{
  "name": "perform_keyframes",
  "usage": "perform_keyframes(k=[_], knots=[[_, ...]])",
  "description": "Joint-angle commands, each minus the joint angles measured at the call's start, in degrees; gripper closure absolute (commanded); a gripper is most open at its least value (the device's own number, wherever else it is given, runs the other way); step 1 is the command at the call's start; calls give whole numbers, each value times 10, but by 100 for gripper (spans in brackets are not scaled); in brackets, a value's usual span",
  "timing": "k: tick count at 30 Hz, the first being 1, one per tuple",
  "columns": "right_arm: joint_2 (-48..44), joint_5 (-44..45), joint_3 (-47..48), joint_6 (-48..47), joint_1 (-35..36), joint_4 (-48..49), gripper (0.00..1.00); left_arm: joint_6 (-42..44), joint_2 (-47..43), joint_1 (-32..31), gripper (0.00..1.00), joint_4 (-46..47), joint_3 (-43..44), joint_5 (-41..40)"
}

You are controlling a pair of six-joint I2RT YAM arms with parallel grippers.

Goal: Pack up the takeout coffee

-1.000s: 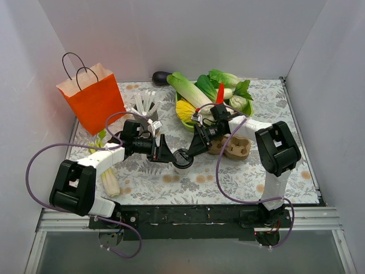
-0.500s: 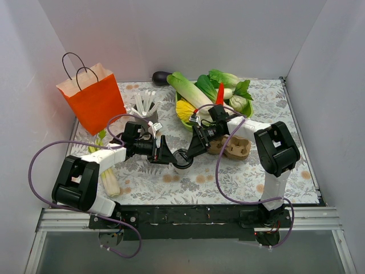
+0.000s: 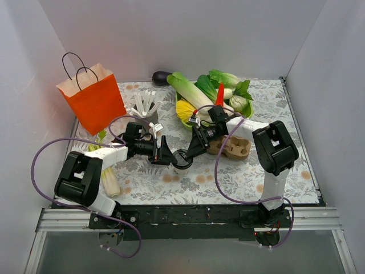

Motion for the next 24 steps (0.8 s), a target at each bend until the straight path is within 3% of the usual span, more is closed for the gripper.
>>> perform_keyframes(k=[1, 24], knots=[[4, -25, -3, -14, 4, 14, 18, 7, 6, -4, 2, 8, -1, 7], [44, -1, -11, -29, 6, 8, 35, 16, 73, -4, 2, 43, -12, 12]])
